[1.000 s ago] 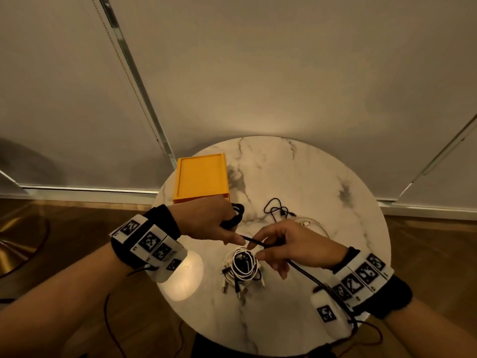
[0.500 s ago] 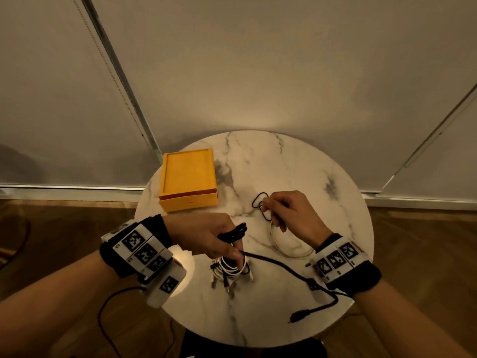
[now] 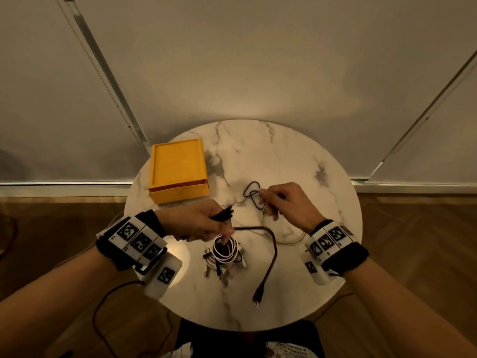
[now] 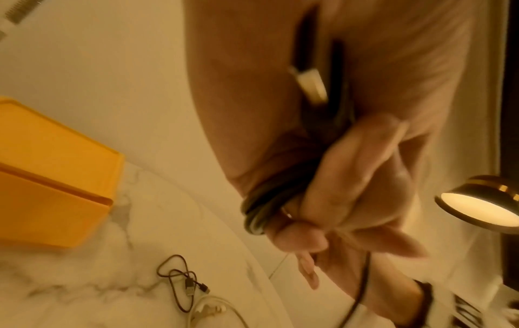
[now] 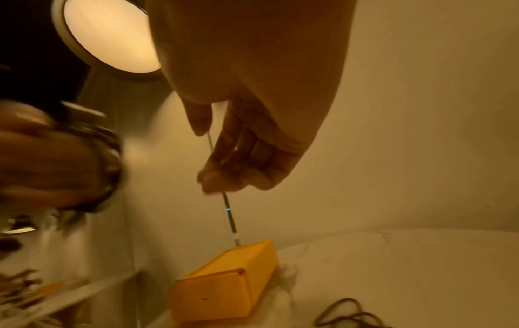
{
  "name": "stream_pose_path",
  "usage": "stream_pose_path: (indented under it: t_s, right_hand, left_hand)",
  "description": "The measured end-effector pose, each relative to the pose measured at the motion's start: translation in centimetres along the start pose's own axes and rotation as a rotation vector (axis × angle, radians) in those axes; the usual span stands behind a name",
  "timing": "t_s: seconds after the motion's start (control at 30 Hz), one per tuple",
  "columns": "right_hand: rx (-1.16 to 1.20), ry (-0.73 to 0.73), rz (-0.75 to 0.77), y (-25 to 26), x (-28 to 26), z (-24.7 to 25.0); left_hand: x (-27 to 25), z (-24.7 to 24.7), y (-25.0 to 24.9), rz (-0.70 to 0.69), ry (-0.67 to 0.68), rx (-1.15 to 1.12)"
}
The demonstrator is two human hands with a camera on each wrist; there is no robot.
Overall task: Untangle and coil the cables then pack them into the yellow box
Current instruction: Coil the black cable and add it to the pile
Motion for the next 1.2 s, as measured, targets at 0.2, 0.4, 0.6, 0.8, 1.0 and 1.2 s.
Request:
stream_pose_path:
  t_s: [0.2,0.4,0.6,0.8,1.0,1.2]
  right_hand:
    - [0.001,0.079,0.137,2.1,-1.4,-1.8]
    - [-0.016,-0.162,0.286,5.0,1.0,1.4]
    - [-0.135,-0.088,0.369,7.0,2.2,1.9]
    - [-0.108,0.052,0.255,4.1,0.6,-3.6]
    - [-0.192,0.157,0.121,0.9,-1.3,-7.0]
    - [-0.196,0.211,0.245,3.8,-3.3,-7.0]
  left_hand:
    - [1.2,3.1,0.5,0.014,-0.279,-0.331]
    - [0.7,0.2,-1.8,-0.077,-0.114,-0.625]
    - [-0.5,-1.1,-5.6,-0.247,0.161,-0.839]
    - [0.3,0.8,-8.4,-0.426,-0.035,-0.838]
    - [2.0,2.4,-8.0,-0.400,-0.432,-0.704]
    - [2.4,4.5,-7.2,-0.393,-0.793,0.173]
Point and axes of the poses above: each hand's wrist, its own x-axis towards the middle knuckle, its own z-axis out of the back of the hand, y = z × x, the point moved 7 cm from there along x, towards the middle knuckle, and after that the axes turned 11 degrees about -y, right-handed, at the moved point
